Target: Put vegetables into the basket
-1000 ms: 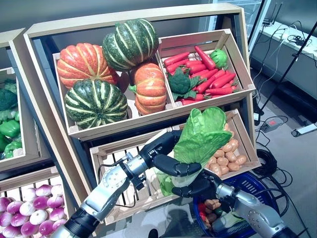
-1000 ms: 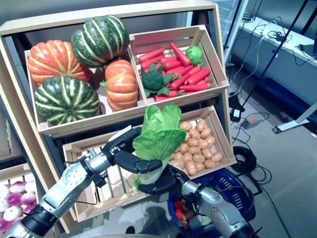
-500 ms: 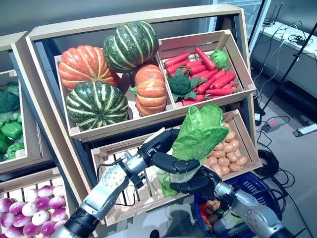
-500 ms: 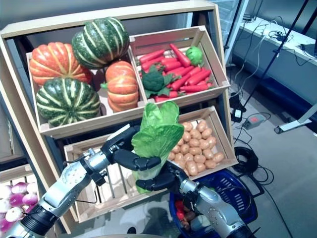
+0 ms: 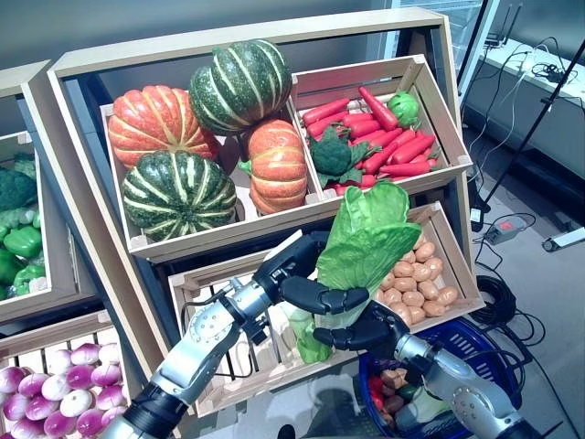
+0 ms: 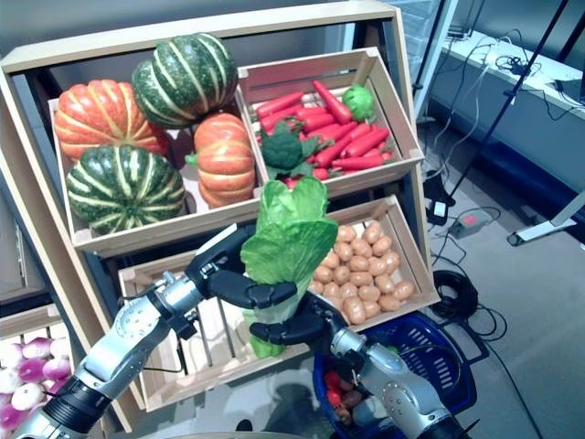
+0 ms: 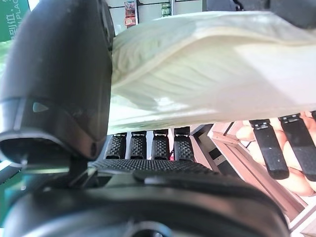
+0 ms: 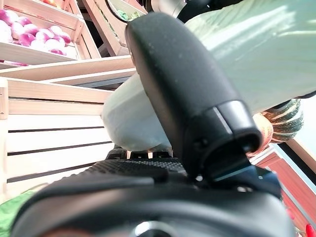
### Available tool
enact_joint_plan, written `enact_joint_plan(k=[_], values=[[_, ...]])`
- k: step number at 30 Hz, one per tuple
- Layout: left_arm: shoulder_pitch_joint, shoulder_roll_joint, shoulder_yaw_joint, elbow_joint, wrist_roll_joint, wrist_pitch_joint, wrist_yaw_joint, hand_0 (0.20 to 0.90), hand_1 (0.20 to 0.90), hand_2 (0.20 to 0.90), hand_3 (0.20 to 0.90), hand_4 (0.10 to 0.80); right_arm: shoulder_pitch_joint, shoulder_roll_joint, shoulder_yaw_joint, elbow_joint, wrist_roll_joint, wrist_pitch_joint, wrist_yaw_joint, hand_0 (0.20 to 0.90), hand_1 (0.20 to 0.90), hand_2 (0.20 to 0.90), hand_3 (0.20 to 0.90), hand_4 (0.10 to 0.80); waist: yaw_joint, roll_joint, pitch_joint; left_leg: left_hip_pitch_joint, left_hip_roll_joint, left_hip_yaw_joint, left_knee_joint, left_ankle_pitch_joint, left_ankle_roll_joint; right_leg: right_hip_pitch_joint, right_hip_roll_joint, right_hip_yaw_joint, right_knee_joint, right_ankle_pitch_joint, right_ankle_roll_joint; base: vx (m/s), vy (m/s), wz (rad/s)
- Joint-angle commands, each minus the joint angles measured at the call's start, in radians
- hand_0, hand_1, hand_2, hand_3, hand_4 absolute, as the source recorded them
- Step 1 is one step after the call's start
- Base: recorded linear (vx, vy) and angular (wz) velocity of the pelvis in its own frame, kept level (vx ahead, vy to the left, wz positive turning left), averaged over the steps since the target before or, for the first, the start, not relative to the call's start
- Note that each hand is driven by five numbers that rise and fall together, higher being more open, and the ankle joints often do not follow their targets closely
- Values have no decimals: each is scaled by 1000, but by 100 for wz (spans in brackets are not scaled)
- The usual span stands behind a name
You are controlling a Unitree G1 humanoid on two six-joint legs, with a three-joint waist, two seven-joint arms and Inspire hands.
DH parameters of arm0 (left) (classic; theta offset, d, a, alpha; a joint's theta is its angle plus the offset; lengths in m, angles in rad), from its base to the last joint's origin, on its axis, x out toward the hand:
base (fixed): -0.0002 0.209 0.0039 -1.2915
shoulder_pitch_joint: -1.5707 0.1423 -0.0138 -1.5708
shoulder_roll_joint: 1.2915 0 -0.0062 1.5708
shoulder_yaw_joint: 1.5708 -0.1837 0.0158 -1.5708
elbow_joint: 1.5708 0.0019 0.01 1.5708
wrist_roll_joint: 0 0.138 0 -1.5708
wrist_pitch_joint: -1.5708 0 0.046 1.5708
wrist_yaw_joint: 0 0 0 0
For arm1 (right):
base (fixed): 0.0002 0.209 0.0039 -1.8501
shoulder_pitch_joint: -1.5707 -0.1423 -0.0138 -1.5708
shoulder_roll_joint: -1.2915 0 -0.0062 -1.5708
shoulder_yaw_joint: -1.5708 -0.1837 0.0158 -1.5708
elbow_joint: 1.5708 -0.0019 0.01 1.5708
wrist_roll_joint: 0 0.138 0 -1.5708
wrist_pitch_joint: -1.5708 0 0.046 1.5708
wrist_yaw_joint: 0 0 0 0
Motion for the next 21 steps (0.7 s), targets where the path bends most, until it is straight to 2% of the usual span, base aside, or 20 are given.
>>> enact_joint_plan(k=[1,16,17,18,21], values=[[-67,-30,-48,-3,-7,-55,-37,300,300,300,300,400,-143,126,-96,-151,120,-207,61,300,300,300,300,400,8,-49,-47,-6,-27,14,2,-59,27,-20,-12,10,1,48,-20,0,0,0],[-60,-32,-37,-8,-2,-63,-29,309,309,309,309,406,-143,114,-101,-159,119,-201,53,300,300,300,300,400,10,-52,-45,-3,-27,14,2,-62,28,-16,-13,11,1,47,-21,0,0,0],[-60,-30,-33,-12,2,-64,-26,688,688,688,688,659,-142,113,-104,-161,120,-200,48,300,300,300,300,400,10,-52,-45,-3,-28,15,2,-61,28,-16,-13,10,1,47,-22,0,0,0],[-60,-26,-30,-16,5,-65,-23,900,900,900,900,800,-141,111,-106,-159,121,-201,47,300,300,300,300,400,10,-51,-45,-2,-28,15,2,-61,28,-16,-14,9,1,48,-21,0,0,0],[-56,-14,-11,-29,6,-76,-15,900,900,900,900,800,-130,106,-116,-160,114,-201,41,300,300,300,300,400,12,-51,-45,-3,-29,15,2,-61,28,-17,-14,9,1,49,-21,0,0,0]])
